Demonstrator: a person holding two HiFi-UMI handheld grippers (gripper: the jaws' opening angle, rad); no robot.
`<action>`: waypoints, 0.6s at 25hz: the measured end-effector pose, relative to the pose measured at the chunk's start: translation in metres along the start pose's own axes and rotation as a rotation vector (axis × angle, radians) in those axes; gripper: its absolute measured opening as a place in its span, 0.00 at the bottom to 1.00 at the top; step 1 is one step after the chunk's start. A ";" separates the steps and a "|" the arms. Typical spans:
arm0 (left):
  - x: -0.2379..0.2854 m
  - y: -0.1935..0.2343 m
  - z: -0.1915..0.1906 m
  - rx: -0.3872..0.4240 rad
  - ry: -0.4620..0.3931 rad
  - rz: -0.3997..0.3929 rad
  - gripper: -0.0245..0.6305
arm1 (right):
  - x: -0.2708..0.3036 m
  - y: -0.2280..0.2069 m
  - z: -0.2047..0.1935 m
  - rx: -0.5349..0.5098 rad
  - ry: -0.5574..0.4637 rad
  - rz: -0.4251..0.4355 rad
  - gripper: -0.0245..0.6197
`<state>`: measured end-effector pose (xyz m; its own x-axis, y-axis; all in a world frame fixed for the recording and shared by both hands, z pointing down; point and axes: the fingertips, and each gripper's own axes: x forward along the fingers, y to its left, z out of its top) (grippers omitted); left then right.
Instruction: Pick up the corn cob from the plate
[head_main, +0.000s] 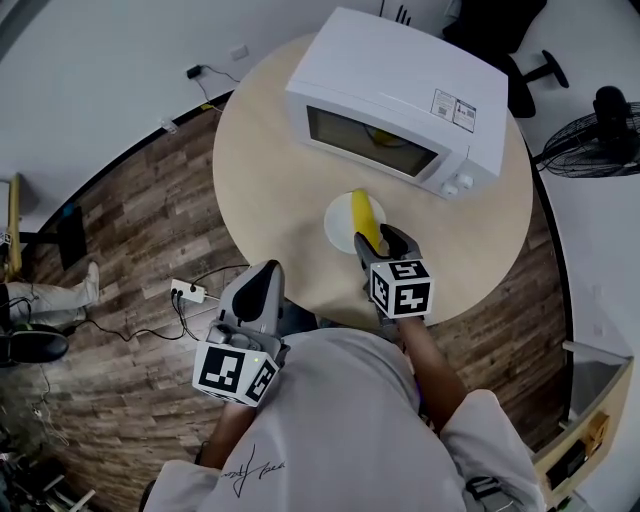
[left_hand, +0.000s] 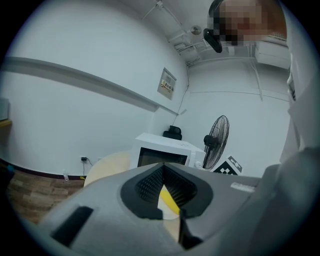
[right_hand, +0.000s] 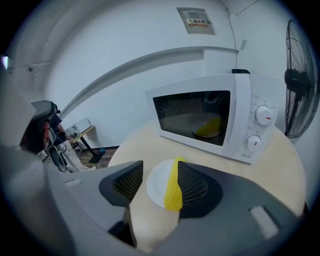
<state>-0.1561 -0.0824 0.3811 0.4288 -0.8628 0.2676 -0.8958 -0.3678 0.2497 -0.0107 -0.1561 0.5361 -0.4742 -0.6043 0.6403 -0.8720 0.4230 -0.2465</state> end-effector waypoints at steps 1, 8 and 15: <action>0.000 0.001 0.000 -0.001 0.002 0.002 0.02 | 0.003 -0.001 -0.002 -0.002 0.010 -0.003 0.38; -0.001 0.008 -0.004 -0.006 0.016 0.011 0.02 | 0.023 0.000 -0.010 -0.002 0.057 0.016 0.45; 0.000 0.008 -0.006 -0.008 0.025 0.005 0.02 | 0.036 -0.008 -0.019 -0.004 0.102 -0.010 0.49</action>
<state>-0.1628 -0.0836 0.3892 0.4271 -0.8556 0.2924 -0.8971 -0.3605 0.2555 -0.0184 -0.1680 0.5751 -0.4509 -0.5368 0.7131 -0.8758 0.4205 -0.2372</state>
